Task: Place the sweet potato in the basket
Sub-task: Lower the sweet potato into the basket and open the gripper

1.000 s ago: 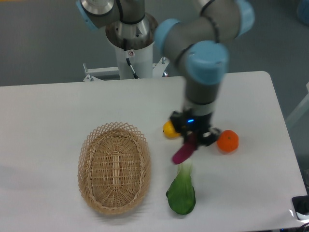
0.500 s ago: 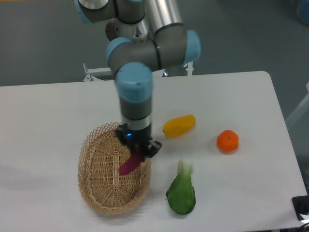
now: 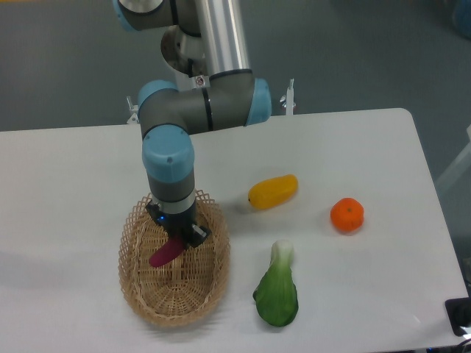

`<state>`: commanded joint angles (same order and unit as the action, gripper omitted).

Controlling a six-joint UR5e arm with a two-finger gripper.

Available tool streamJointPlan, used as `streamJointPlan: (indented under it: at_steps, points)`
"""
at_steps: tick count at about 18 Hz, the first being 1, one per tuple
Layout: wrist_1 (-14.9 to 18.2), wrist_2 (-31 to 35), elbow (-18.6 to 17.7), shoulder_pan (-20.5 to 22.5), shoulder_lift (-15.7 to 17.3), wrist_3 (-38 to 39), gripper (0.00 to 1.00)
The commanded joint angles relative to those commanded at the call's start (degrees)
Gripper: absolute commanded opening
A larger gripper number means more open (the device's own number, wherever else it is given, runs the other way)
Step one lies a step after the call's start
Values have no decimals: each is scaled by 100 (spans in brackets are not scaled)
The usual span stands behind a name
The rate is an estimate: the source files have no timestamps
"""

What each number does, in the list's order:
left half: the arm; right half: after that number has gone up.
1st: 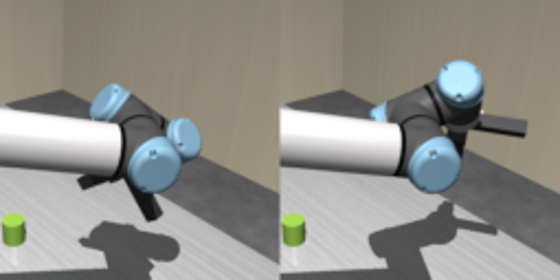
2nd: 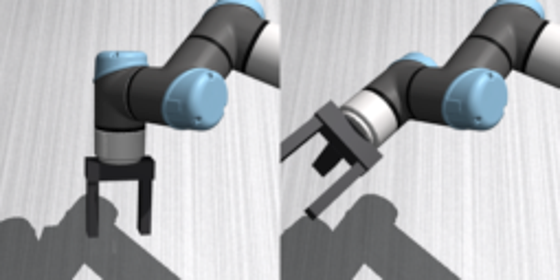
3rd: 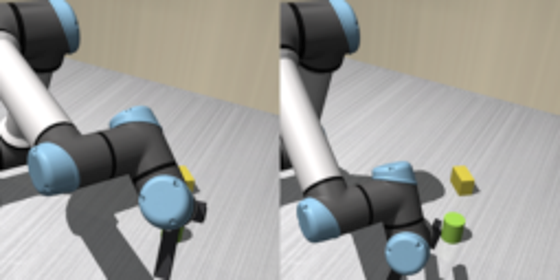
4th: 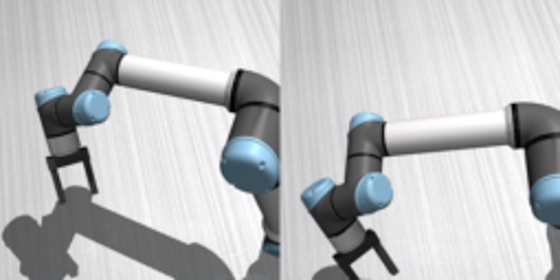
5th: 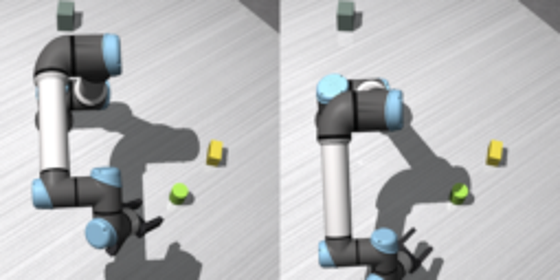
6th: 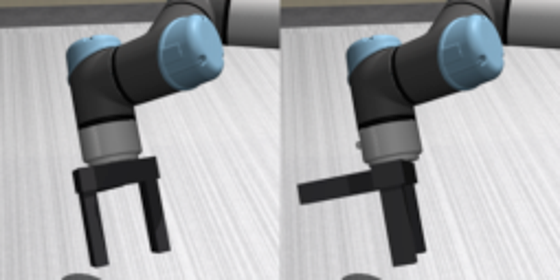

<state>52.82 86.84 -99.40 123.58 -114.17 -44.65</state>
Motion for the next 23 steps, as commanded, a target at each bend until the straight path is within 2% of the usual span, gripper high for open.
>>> streamJointPlan:
  at_steps: [6,10,11,12,14,17,19,23]
  points:
    - [0,0,0,0,-53,-53,38]
    - [-9,0,53,0,-62,-44,58]
    - [-9,0,61,0,-62,-44,68]
    - [-9,0,88,0,-53,-44,85]
    - [-9,9,158,0,-36,-44,98]
    - [9,9,342,9,-18,-18,100]
    - [44,9,588,52,-27,-44,100]
    - [53,0,975,456,-18,-79,100]
